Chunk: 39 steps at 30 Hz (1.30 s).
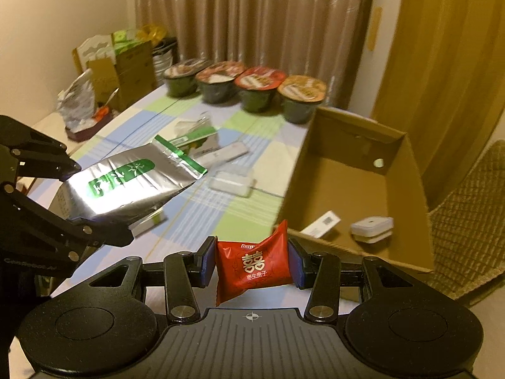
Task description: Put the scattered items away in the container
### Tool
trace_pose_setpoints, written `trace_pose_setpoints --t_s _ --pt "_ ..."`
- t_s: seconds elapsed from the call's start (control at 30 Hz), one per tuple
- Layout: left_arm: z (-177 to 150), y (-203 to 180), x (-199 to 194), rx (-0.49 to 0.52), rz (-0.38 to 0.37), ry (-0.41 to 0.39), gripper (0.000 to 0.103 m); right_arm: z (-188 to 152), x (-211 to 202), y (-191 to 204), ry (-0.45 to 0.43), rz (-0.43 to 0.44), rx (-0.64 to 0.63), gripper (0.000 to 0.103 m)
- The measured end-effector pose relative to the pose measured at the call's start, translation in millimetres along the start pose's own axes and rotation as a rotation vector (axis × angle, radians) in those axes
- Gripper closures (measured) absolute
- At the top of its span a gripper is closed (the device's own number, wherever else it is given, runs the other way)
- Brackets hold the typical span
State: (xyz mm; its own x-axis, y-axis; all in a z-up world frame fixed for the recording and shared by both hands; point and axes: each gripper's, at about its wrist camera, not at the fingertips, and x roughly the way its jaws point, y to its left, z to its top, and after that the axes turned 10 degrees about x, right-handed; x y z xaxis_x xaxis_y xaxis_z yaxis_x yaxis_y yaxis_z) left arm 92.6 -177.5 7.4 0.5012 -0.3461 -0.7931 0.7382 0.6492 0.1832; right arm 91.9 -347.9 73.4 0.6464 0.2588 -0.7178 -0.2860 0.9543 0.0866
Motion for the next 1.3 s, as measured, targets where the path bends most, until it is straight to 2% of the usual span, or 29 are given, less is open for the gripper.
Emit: trace_pose_setpoints --t_s 0.4,0.83,1.03,1.3 --pt "67 -5 23 -0.044 -0.067 -0.081 0.063 26 -5 -68 -0.11 -0.119 0.113 0.054" --pt "145 0 90 -0.142 -0.131 -0.116 0.063 52 29 -130 -0.128 -0.149 0.191 0.054" --pt "163 13 123 -0.219 -0.131 -0.12 0.063 58 53 -145 -0.117 -0.153 0.219 0.054" --pt "167 28 158 -0.295 -0.15 -0.101 0.063 58 79 -158 -0.088 -0.156 0.235 0.054"
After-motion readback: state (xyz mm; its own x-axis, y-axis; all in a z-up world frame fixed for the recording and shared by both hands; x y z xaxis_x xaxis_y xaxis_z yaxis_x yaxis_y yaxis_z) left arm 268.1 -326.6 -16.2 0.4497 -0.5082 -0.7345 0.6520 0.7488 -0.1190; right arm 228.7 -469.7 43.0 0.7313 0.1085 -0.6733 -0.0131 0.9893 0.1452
